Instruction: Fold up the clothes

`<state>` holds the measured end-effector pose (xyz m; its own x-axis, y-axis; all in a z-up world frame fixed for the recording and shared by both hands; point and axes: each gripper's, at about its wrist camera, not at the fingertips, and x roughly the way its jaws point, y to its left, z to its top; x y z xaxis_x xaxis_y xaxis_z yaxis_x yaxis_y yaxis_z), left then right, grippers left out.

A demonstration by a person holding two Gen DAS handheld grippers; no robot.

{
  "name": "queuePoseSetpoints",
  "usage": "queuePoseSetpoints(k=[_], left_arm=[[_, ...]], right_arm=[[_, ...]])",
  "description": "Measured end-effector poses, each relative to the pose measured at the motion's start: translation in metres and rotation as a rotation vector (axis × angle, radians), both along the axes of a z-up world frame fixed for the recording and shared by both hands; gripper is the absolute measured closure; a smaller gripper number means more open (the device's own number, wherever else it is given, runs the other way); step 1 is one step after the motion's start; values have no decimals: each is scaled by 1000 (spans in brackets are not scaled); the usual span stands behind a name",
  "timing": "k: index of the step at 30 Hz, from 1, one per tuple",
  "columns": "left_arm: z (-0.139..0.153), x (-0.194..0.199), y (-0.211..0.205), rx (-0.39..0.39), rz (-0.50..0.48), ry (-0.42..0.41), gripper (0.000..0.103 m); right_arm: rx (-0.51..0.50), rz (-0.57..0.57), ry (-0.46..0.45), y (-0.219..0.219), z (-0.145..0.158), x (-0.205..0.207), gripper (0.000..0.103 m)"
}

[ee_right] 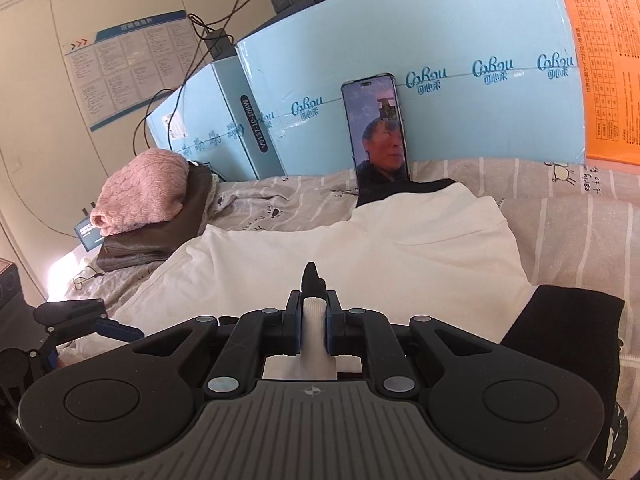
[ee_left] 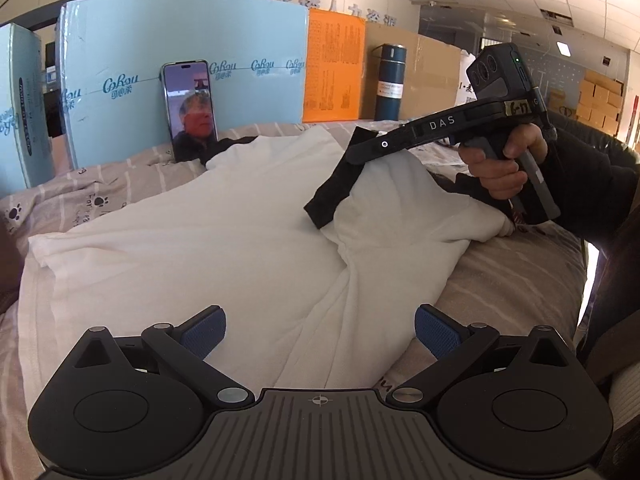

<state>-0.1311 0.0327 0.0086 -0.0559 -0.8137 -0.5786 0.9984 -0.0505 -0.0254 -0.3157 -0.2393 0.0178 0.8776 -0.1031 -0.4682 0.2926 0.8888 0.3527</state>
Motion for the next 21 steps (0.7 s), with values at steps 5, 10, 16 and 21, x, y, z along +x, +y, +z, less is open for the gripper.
queuePoseSetpoints(k=[5, 10, 16, 21], left_arm=[[0, 4, 34, 25, 71, -128, 1], [1, 13, 64, 42, 151, -207, 2], [2, 8, 85, 16, 139, -261, 6], [-1, 4, 80, 11, 69, -296, 52]], right_arm=[[45, -58, 64, -3, -10, 6, 93], [141, -51, 91, -12, -15, 7, 69], [141, -48, 130, -8, -16, 11, 52], [54, -49, 119, 4, -12, 7, 93]])
